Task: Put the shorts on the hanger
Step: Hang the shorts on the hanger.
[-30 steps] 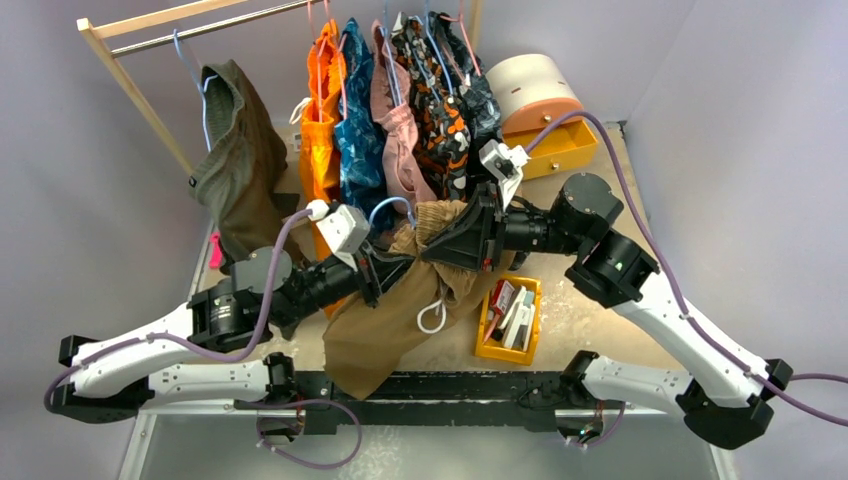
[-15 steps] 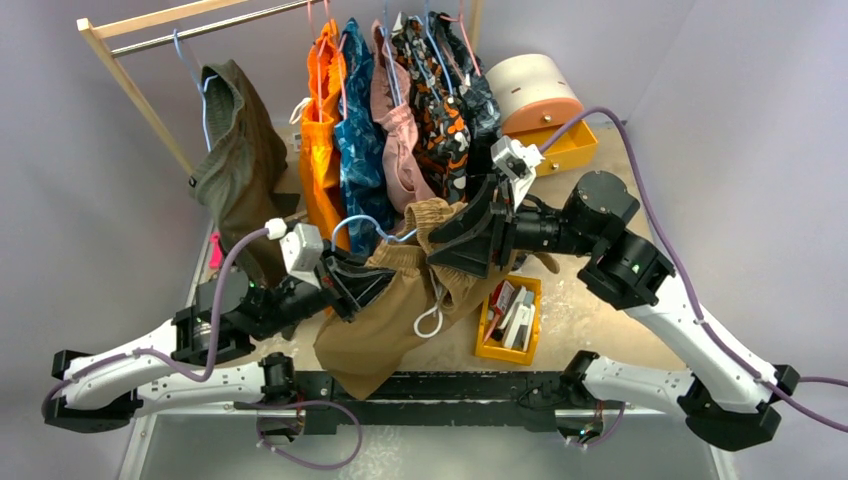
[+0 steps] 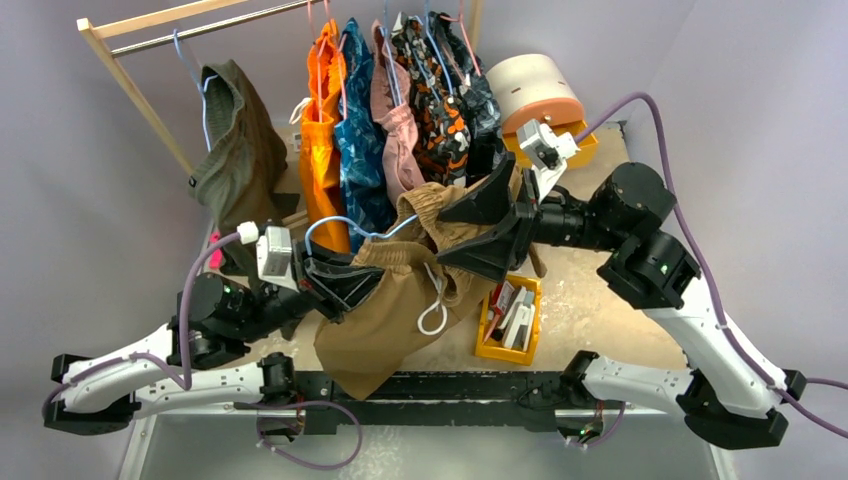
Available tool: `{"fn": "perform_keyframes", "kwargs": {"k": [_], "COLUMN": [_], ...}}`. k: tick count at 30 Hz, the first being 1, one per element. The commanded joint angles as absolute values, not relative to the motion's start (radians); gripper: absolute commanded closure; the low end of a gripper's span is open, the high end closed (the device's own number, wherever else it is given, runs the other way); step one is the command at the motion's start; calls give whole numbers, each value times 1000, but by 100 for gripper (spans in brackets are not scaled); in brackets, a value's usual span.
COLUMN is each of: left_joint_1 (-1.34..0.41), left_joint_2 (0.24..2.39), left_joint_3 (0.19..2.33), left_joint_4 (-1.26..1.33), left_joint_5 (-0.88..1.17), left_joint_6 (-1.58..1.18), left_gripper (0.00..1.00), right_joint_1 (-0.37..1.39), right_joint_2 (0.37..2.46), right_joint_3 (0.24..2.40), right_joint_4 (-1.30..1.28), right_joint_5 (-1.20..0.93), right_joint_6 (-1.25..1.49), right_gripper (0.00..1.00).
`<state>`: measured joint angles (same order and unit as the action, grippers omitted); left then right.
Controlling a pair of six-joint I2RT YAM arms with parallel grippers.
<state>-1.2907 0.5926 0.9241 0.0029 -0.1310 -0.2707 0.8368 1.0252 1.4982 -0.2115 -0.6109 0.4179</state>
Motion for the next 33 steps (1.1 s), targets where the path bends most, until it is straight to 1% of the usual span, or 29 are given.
{"fn": "perform_keyframes", "kwargs": {"k": [1,3,13,15,19,25,33], "left_joint_1": [-1294,-1295,-1295,-1296,-1295,-1295,-1295], "left_joint_2": [561,553,510,518,542,580,646], "left_joint_3": [913,903,884,900,929,932,977], "left_joint_4": [194,218,314,316,289,281,246], "left_joint_5": [-98,-93,-101,-105,-140,-231,-306], "left_joint_6": [-270,-268,-244,-233,-217,-214,-230], "left_gripper": [100,100,100,100,100,100,100], "right_joint_1": [838,838,837,838,838,838,838], "right_joint_2": [1024,1028,1010,1012,1031,1074,1121], "right_joint_3": [1560,1588,1663,1684,1723,1763,1793], "right_joint_4": [-169,-169,-226,-246,-278,-329,-421], "right_joint_5": [-592,-567,-204,-164,-215,-267,-202], "right_joint_6": [402,397,320,299,275,256,183], "right_gripper": [20,19,19,19,19,22,28]}}
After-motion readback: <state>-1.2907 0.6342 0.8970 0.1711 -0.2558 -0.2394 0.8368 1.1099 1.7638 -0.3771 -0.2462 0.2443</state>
